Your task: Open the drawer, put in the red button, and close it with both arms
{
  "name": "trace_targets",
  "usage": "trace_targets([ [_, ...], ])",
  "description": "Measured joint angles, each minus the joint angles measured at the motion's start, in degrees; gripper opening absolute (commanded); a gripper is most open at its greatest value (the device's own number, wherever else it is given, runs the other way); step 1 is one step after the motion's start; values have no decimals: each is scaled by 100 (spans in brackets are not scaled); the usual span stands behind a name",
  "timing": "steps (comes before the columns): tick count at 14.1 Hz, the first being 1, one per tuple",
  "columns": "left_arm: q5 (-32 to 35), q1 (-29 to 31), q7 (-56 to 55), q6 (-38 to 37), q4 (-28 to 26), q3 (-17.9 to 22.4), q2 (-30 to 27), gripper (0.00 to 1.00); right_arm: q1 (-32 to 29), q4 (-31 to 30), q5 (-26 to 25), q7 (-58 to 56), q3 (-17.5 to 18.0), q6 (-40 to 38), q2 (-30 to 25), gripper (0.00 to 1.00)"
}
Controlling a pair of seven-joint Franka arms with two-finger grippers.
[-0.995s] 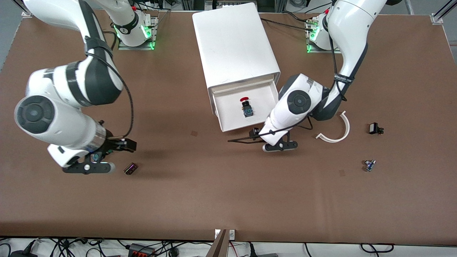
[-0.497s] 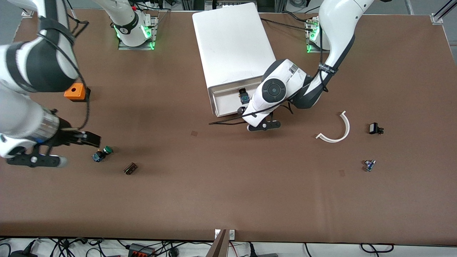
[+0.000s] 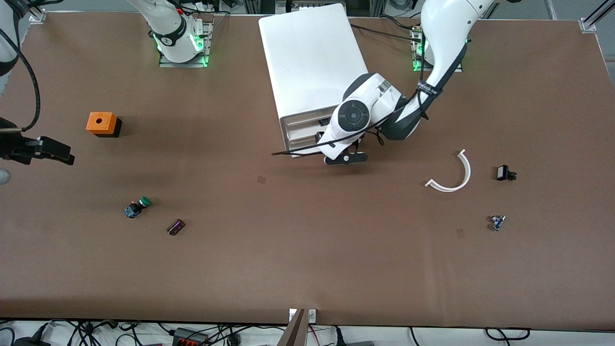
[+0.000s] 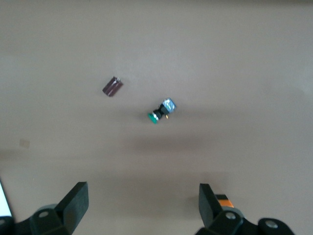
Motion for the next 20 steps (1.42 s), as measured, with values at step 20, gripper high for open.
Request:
trace_targets([
  [20,867,2205,2731,-2109,1507,-42,-1115,100,17,-2459,-63,1,96,781,-1613,100],
])
